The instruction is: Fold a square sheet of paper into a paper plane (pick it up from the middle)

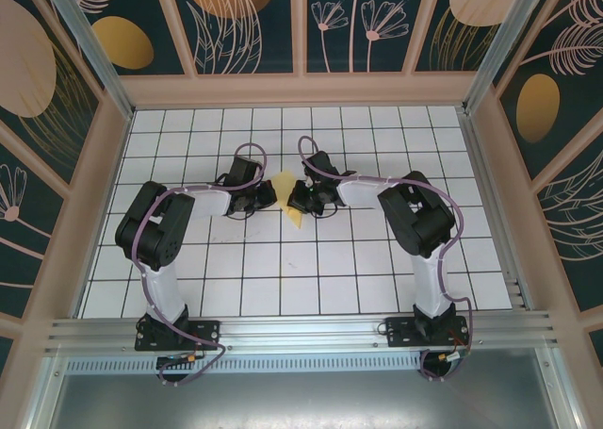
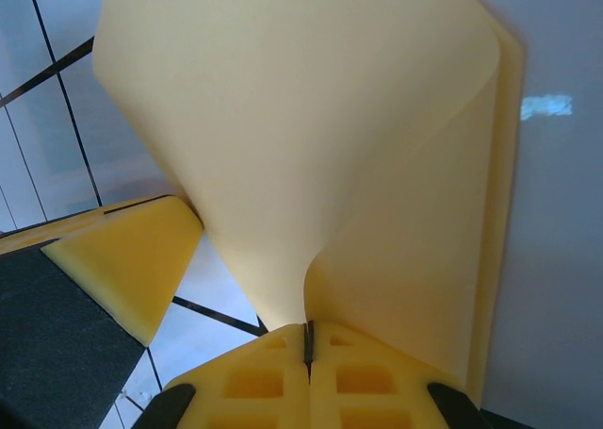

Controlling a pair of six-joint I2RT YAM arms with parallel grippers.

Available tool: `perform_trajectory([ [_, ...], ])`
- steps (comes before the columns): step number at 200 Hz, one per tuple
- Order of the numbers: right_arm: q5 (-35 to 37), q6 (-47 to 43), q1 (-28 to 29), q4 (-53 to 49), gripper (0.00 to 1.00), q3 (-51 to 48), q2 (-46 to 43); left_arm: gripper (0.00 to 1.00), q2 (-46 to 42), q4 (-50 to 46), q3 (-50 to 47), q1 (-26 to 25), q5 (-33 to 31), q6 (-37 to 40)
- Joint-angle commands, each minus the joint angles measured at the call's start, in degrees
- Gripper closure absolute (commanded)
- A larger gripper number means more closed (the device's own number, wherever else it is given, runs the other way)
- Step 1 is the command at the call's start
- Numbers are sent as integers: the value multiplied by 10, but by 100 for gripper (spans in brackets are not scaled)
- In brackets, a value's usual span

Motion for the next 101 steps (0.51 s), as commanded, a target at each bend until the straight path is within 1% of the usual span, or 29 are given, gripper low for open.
perform_trajectory([
  [1,-4,5,0,10,93,4,18,93,32,-17,0,-2,1,12],
  [63,-1,6,0,8,92,3,24,93,28,-19,0,-2,0,12],
  [101,7,6,0,-7,86,5,28,90,5,-20,0,-2,-13,3],
])
